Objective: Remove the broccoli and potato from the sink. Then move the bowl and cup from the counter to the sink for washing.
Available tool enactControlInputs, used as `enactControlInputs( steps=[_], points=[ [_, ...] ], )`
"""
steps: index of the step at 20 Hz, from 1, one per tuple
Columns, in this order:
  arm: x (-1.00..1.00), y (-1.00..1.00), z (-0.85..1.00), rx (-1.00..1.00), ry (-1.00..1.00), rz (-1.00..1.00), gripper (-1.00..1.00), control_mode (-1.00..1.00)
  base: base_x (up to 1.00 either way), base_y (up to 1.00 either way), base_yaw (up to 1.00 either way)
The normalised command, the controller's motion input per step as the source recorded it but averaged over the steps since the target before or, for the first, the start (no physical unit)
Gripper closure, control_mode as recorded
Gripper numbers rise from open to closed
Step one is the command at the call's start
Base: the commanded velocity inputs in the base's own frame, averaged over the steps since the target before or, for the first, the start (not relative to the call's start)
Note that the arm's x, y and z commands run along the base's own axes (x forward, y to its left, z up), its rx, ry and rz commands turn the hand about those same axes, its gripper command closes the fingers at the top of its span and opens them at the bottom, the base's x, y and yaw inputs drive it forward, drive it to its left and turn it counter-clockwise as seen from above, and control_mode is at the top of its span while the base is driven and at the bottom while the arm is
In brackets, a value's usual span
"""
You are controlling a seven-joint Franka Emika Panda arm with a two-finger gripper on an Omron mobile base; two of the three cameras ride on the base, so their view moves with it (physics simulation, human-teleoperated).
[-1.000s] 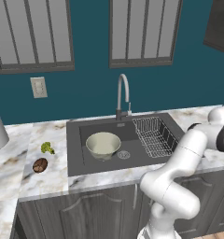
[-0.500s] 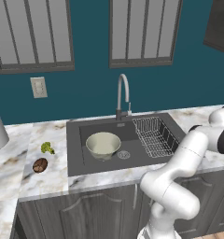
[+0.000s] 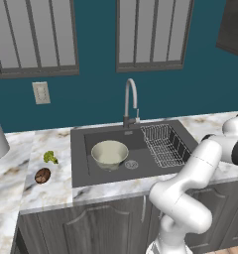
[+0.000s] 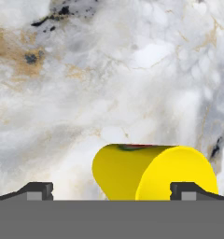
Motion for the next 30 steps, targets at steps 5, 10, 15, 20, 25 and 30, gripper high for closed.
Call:
enactControlInputs(
  steps=[5, 10, 15, 20, 25, 30],
  points=[
    [0.04, -0.07, -0.08, 0.00, 0.00, 0.03, -1.00, -1.00, 0.00, 0.00, 0.00],
    [0.03, -0.09, -0.07, 0.01, 0.00, 0.03, -1.00, -1.00, 0.00, 0.00, 0.00],
    [0.00, -0.06, -0.06, 0.01, 0.00, 0.03, -1.00, -1.00, 0.00, 0.00, 0.00],
    [0.00, -0.07, -0.05, 0.01, 0.00, 0.04, -1.00, -1.00, 0.00, 0.00, 0.00],
    [0.00, -0.05, -0.05, 0.01, 0.00, 0.04, -1.00, -1.00, 0.00, 0.00, 0.00],
    [0.00, 0.00, -0.08, 0.07, 0.00, 0.03, 1.00, -1.00, 0.00, 0.00, 0.00]
  ],
)
